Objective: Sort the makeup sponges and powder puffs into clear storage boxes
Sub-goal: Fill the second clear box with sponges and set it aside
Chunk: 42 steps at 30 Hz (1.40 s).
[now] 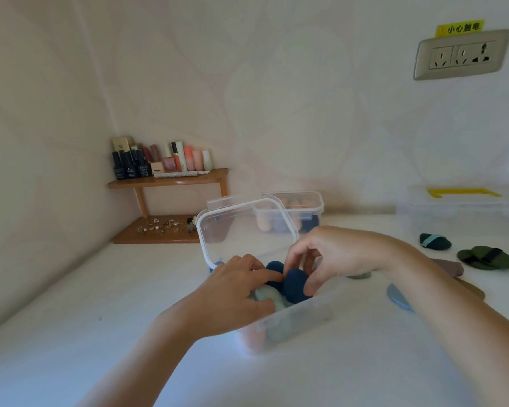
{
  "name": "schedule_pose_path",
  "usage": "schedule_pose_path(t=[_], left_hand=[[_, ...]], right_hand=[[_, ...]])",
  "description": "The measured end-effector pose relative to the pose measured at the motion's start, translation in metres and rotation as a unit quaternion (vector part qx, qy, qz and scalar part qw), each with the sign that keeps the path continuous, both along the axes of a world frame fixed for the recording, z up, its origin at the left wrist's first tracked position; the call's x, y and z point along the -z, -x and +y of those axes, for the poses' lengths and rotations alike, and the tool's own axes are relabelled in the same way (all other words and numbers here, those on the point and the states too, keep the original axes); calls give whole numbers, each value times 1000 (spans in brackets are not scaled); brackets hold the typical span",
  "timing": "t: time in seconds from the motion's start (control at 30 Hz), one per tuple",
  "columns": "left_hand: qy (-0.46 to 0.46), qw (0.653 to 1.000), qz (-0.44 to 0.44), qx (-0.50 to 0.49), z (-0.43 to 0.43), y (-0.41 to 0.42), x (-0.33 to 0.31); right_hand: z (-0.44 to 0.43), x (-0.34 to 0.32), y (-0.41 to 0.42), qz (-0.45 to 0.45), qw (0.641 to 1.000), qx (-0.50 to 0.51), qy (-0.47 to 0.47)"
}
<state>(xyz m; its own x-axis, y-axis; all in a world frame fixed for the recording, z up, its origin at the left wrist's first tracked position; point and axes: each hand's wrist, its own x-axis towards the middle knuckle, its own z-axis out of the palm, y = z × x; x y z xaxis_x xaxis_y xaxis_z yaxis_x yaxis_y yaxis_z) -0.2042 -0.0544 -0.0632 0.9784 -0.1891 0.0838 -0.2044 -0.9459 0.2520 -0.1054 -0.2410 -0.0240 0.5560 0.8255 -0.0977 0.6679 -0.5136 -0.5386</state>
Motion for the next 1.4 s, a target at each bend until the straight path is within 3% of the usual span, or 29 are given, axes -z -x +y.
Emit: schedule_pose_path(t=[0.2,0.37,0.6,0.77,0.87,0.93,1.03,1.13,1.27,1.4], left_hand=[[64,997,-36,-20,-2,3,1],[106,992,-59,36,-1,6,2],[103,992,-42,64,-1,7,1],[75,995,1,66,-6,10,-4],[82,995,13,49,-7,10,-3],[82,995,14,46,-8,10,-2],[92,994,18,51,-15,9,-3],[98,993,19,63,-29,9,-3],[110,990,20,92,-52,13,-6],[119,987,24,108,-72,15,-3]], right_hand=[[15,11,10,-83,996,15,40],[13,12,13,-17,998,48,25],[14,10,9,-3,998,52,31],[4,2,-5,175,982,56,-48],[-17,-24,-15,234,962,79,-115],[-38,-42,-23,214,960,112,-139],[-77,-57,-28,141,970,172,-94],[-118,-58,-22,148,963,213,-69],[-173,-49,2,182,937,265,-136],[-213,-31,23,132,929,339,-64]])
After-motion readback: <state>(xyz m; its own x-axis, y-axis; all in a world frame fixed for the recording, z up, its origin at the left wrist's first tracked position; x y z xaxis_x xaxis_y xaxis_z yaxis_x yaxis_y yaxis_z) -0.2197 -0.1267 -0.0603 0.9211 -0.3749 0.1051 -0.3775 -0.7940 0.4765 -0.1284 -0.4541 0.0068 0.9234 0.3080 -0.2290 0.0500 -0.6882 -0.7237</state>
